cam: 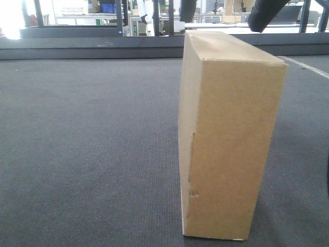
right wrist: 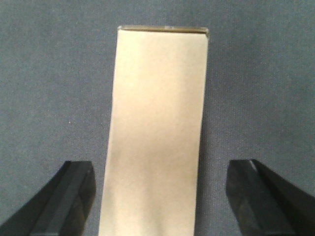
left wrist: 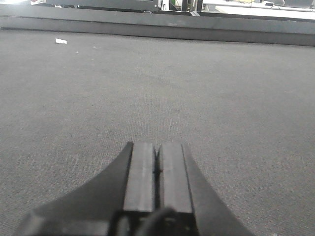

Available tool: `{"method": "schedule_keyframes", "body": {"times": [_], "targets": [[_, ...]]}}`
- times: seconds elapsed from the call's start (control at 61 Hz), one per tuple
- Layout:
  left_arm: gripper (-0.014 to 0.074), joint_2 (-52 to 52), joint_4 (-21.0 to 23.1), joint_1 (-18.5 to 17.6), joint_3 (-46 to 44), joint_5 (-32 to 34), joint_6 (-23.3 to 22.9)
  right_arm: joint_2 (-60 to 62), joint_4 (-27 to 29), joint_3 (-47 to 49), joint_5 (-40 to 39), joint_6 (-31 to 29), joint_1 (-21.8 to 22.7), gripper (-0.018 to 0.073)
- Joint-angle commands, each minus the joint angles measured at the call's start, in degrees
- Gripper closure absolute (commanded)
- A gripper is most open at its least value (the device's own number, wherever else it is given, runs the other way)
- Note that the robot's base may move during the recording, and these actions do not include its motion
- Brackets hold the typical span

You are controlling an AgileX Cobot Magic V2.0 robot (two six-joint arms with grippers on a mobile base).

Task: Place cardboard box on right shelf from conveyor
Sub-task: 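Lower the open right gripper around the top of the cardboard box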

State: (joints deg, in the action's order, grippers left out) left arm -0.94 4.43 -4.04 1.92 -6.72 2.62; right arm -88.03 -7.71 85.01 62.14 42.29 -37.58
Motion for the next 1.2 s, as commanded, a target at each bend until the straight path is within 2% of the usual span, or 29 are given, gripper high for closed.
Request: {"method": "schedule_keyframes", "body": {"times": [0.0,0.525,0.82,1.18], "targets": [[0.0713,-0.31,0.34,-0.04,0.35,4.83,0.01,1.94,-0.62,2.21,-1.50,0.15,-0.44,-0.0076],[0.0713,-0.31,0.34,-0.04,0.35,4.83,0.01,-0.80,3.09,2.16,2.03,-0.42,-2.14,-0.0076],[0.0713,-0.31,0.34,-0.04,0.35,4.83,0.01,-1.71,3.87,2.16,6.54,-0.42,-2.21,-0.0076],[0.0713,-0.31,0.34,-0.04,0.35,4.83,0.01,-1.71,5.55,2.16,6.71,-0.37,-2.21,-0.0074]]}}
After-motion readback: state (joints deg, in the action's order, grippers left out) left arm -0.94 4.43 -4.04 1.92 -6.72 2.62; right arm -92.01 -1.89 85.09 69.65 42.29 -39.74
